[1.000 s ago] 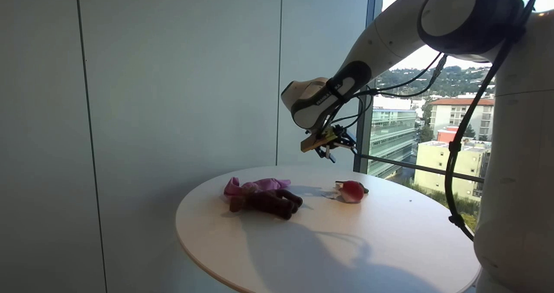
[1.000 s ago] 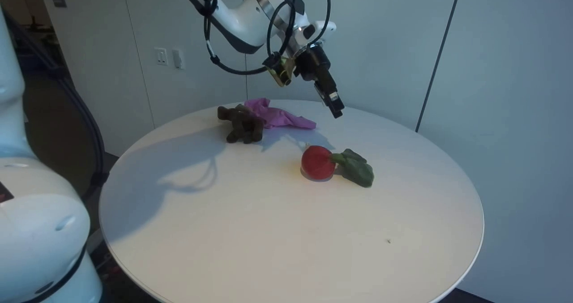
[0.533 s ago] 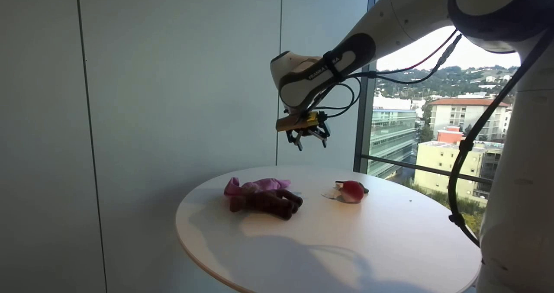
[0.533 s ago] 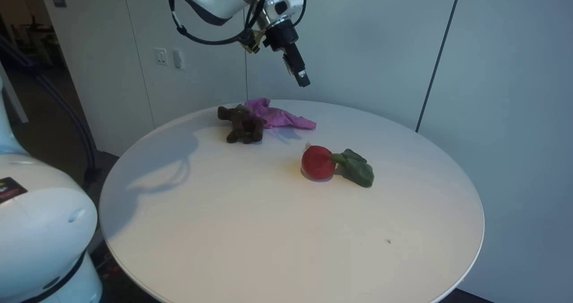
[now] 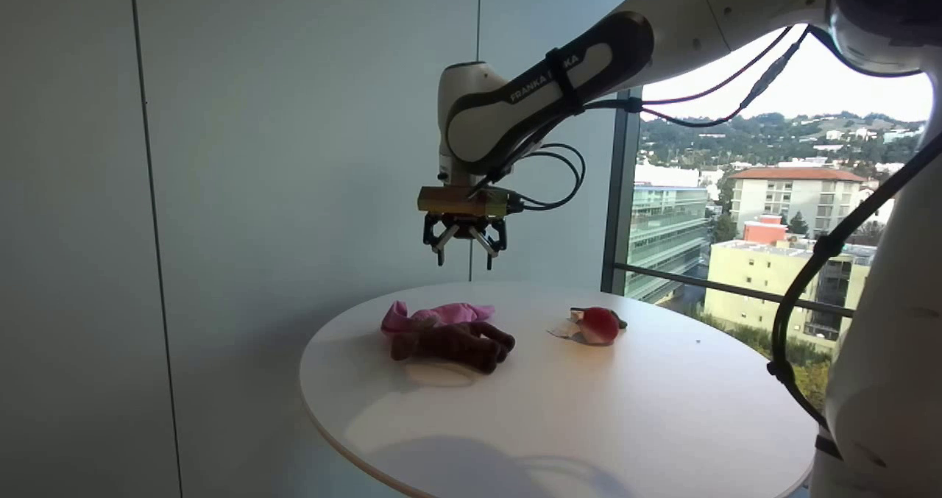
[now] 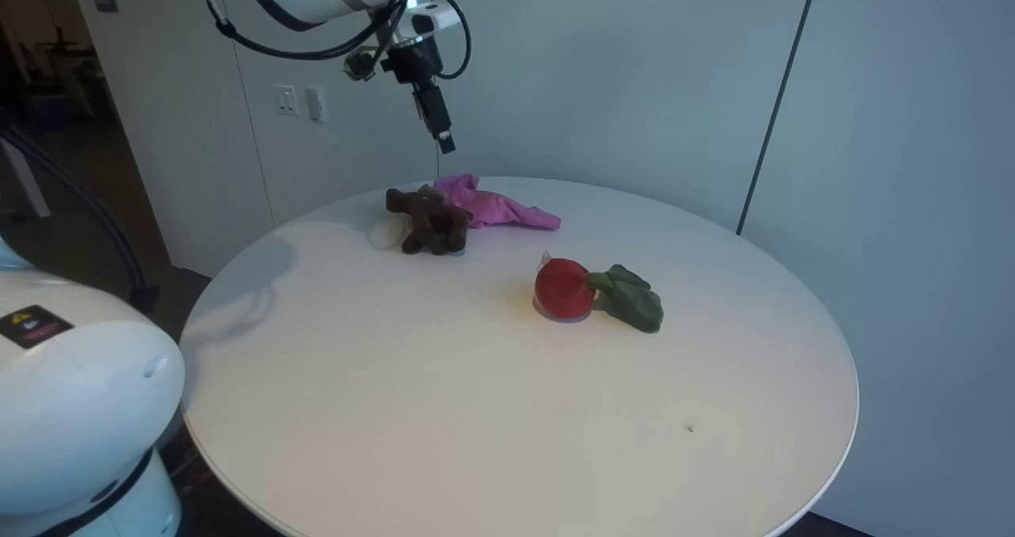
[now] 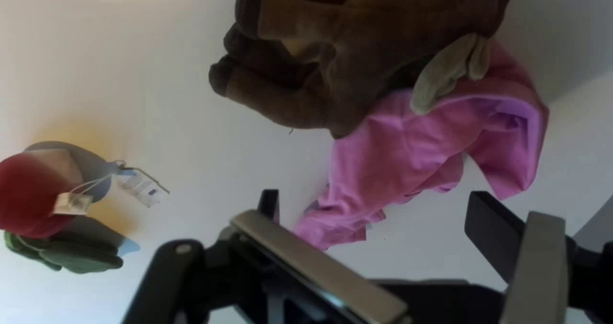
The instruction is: Pile the objects, which are on the table, on the right
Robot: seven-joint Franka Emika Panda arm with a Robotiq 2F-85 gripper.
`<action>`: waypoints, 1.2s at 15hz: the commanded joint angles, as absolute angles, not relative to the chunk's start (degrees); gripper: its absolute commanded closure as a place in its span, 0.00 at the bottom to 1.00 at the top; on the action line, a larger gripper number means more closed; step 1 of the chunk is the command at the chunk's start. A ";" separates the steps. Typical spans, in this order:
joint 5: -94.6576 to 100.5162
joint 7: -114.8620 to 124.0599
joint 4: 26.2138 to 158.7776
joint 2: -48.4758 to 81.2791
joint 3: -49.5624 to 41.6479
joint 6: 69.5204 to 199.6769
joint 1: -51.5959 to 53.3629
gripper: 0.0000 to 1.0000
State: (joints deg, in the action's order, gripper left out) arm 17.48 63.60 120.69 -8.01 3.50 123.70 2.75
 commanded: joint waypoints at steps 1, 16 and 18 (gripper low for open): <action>8.15 54.58 126.64 -10.96 4.36 130.03 4.36 0.00; 35.11 51.27 139.41 -5.58 6.75 151.30 0.92 0.00; 33.88 51.01 139.84 -5.46 6.29 150.84 1.37 0.25</action>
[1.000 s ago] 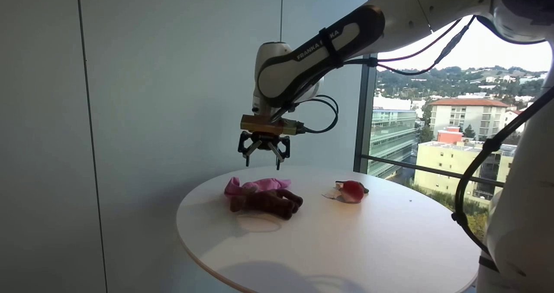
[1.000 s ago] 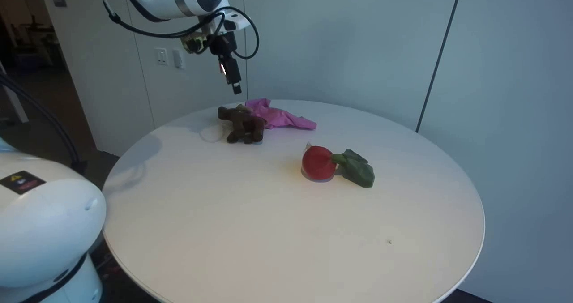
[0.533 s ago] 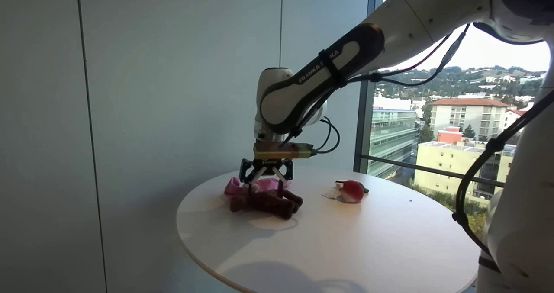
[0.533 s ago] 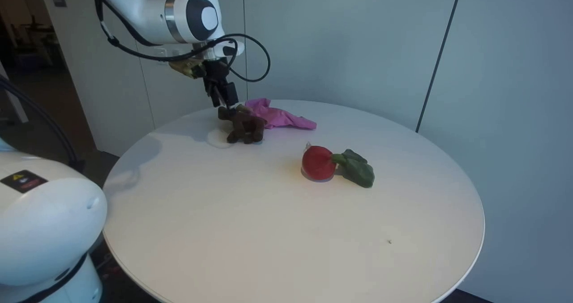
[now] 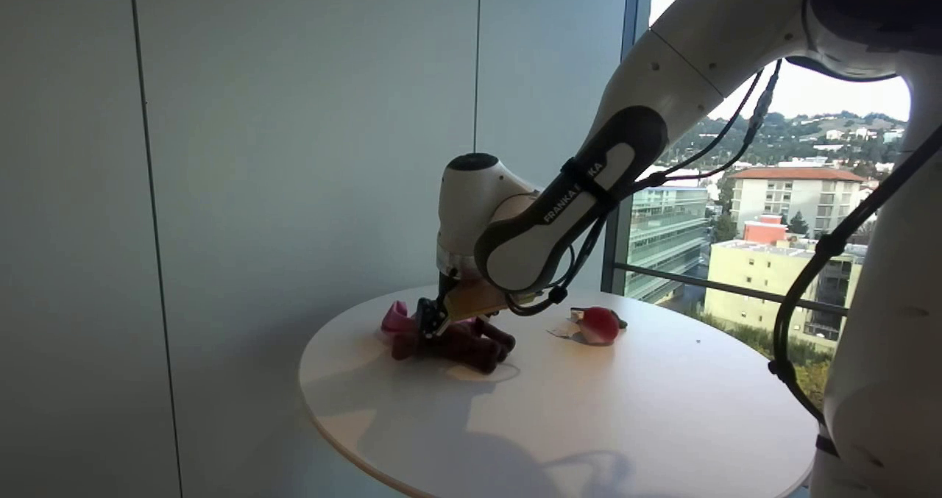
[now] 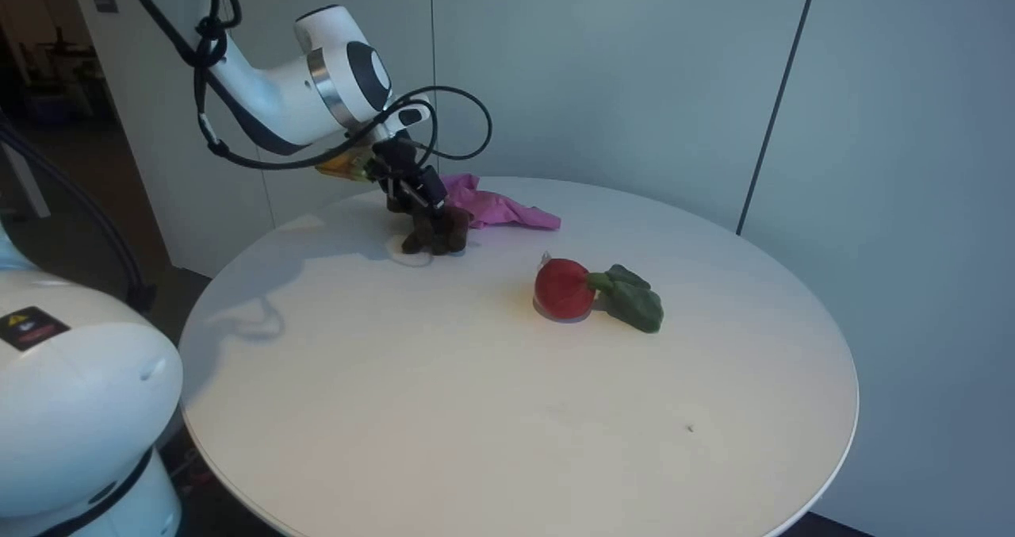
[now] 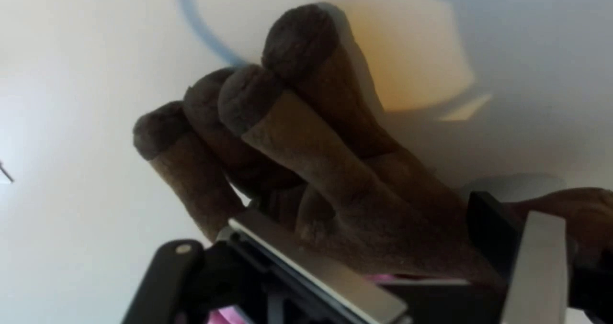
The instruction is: Pile the objects, which are on the table, on the right
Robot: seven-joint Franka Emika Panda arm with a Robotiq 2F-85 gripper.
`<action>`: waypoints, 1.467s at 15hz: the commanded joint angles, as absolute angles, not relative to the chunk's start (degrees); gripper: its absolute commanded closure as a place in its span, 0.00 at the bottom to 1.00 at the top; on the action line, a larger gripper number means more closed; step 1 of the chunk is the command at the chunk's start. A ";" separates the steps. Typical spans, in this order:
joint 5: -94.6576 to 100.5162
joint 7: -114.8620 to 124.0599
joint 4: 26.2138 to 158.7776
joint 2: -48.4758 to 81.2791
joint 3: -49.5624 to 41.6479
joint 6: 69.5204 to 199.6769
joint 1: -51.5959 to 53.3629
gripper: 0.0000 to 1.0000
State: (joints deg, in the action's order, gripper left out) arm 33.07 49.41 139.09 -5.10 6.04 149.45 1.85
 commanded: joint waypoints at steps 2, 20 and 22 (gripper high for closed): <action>29.99 48.99 140.23 -5.47 5.97 150.52 1.82 0.32; 42.01 55.68 129.65 -12.81 5.39 144.07 -6.65 0.92; 47.18 57.37 126.10 -12.55 4.66 141.02 -9.45 0.93</action>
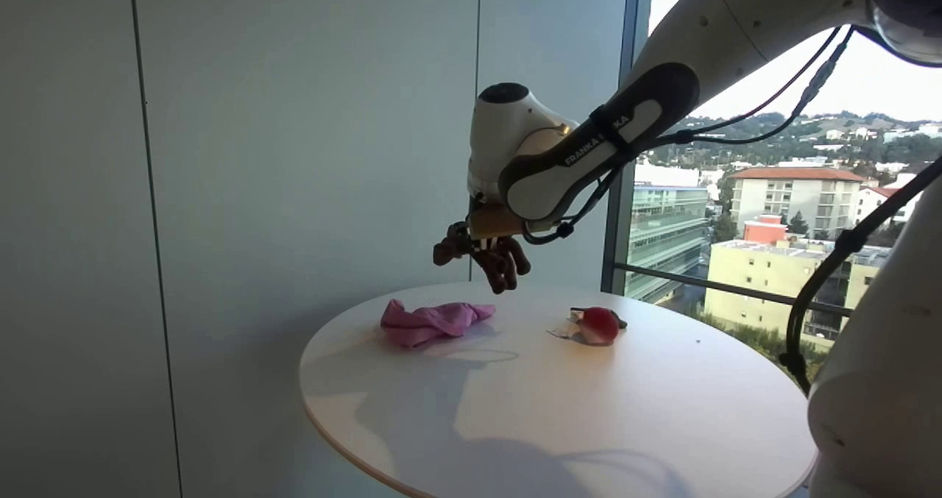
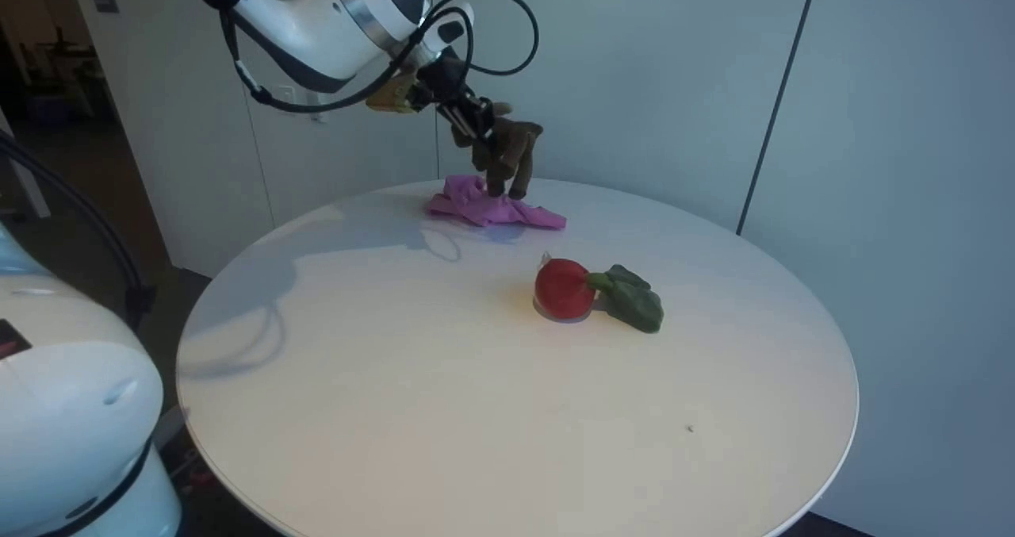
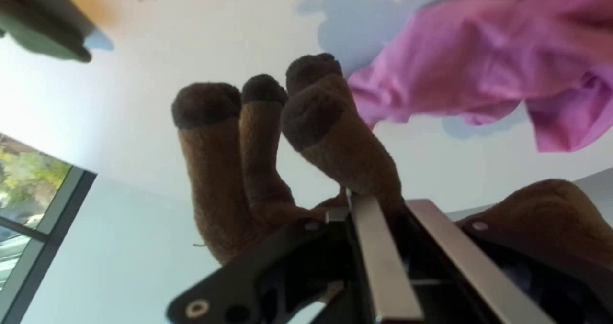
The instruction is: Pile the objects, which are on the table, on the right
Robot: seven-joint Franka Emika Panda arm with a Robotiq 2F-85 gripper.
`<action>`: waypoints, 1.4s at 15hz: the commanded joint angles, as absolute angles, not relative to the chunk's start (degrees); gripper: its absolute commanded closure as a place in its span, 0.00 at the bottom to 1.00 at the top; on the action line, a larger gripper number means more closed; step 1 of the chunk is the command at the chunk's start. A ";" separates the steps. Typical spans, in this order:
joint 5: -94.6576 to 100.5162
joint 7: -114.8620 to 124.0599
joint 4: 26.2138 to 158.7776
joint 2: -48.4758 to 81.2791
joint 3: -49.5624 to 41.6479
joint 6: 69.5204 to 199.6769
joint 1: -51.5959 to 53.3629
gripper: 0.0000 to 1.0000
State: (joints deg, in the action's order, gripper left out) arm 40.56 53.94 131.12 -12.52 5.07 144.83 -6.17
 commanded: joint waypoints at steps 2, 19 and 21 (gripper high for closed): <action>53.13 60.72 123.61 -11.74 3.87 137.71 -11.29 0.93; 42.55 71.80 108.60 7.49 -4.01 91.70 -7.93 0.58; 39.91 72.03 106.83 8.71 -4.34 89.60 -7.45 0.42</action>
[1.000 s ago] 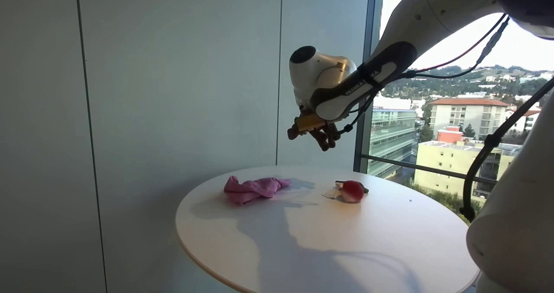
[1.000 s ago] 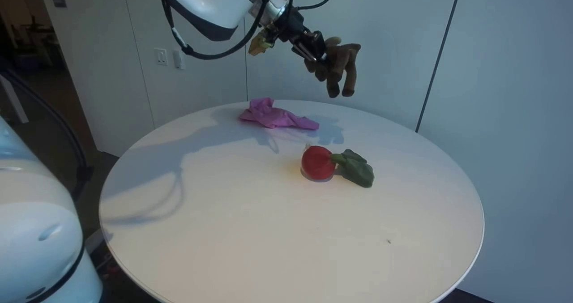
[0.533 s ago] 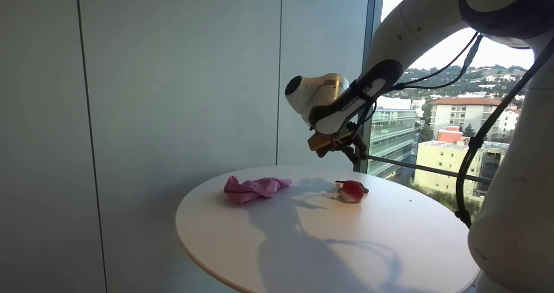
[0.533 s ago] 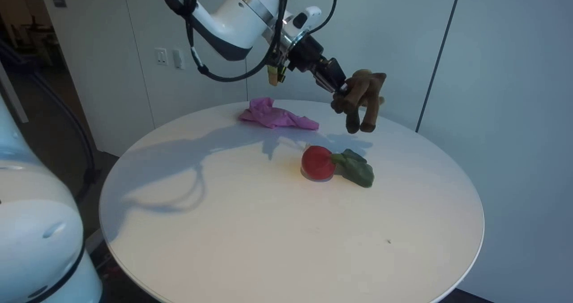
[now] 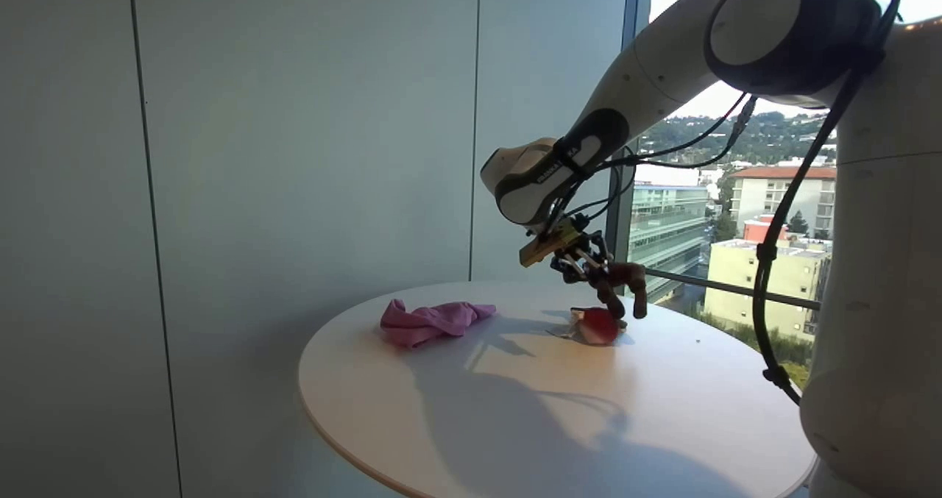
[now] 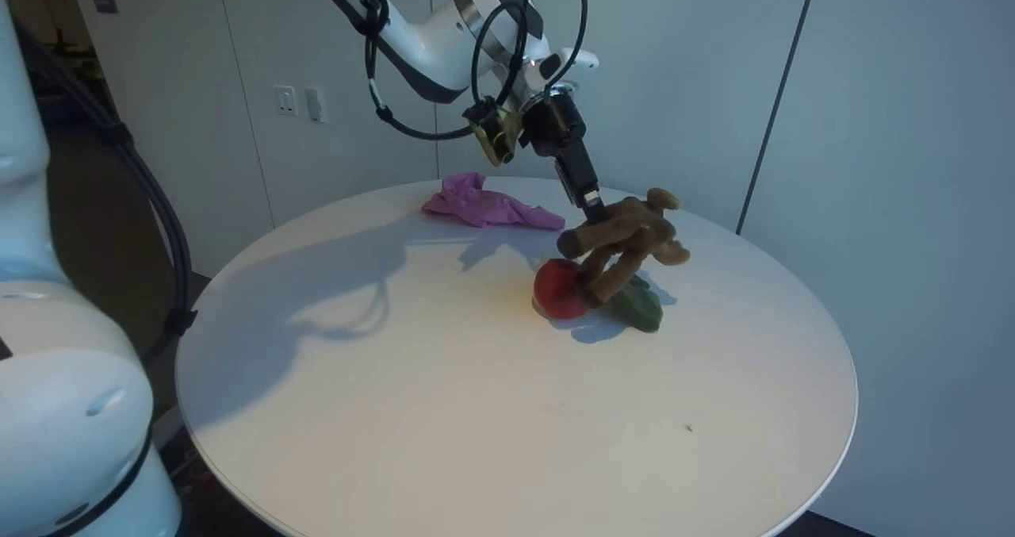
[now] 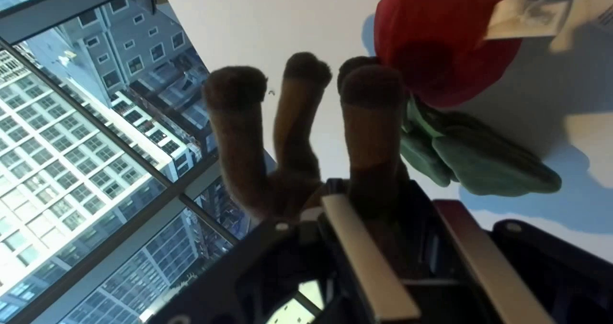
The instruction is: Pile the objects, which are on the table, on the right
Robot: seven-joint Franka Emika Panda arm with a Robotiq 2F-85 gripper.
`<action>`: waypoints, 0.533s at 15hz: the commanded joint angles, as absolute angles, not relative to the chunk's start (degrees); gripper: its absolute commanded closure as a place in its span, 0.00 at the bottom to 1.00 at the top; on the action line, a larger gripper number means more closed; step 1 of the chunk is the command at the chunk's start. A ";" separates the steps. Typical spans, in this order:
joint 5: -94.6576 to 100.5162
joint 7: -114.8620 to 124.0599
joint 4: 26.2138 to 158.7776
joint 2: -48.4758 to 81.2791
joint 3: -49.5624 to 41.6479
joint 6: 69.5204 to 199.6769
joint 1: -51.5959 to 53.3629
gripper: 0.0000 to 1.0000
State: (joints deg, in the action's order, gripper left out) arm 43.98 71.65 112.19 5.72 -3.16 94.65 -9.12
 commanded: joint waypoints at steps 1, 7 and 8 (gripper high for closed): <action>39.37 72.46 106.30 9.01 -4.41 89.61 -7.15 0.35; 39.30 70.86 107.01 2.33 -3.03 104.27 -4.21 0.00; 38.28 70.54 106.89 1.05 -2.70 105.59 -3.62 0.00</action>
State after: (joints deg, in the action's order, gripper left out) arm 40.75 72.04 107.20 5.33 -3.14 102.18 -5.13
